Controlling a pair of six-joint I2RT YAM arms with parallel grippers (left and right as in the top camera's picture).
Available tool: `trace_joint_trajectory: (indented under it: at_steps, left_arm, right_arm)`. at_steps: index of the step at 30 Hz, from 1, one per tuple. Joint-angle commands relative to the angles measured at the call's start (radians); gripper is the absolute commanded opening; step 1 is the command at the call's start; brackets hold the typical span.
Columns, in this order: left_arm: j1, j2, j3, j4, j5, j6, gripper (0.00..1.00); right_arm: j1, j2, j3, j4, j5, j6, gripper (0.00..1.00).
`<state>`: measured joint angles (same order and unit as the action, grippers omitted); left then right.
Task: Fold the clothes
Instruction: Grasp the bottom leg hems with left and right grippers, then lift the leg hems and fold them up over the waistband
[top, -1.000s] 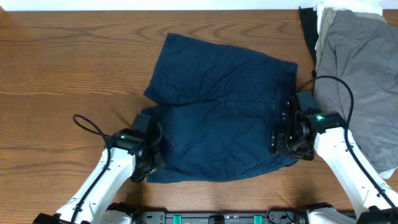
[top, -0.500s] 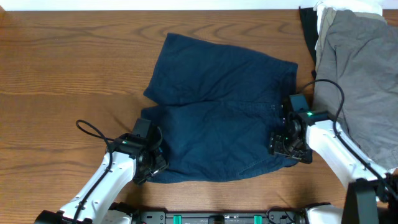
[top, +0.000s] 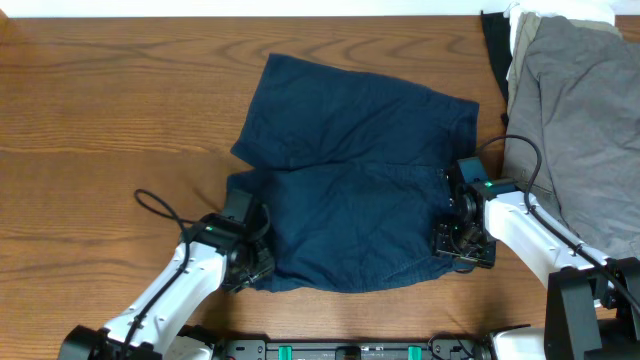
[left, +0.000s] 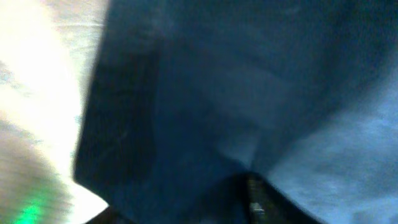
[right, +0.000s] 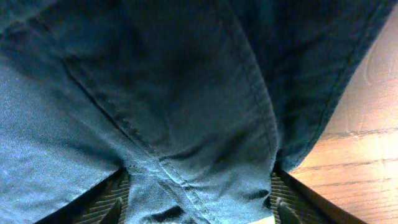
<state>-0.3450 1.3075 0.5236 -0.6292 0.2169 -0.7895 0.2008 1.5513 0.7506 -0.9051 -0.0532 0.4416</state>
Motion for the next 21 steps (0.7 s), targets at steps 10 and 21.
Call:
trace_joint_trajectory:
  at_steps: [10, 21]
  left_arm:
    - [0.029, -0.030, 0.040, -0.140, 0.037, 0.049, 0.06]
    - [0.048, -0.363, 0.191, -0.392, 0.023, 0.082, 0.06]
  right_arm:
    - [0.009, -0.054, 0.026, -0.086, -0.030, 0.014, 0.01]
    - [0.009, -0.338, 0.166, -0.331, -0.033, -0.013, 0.01]
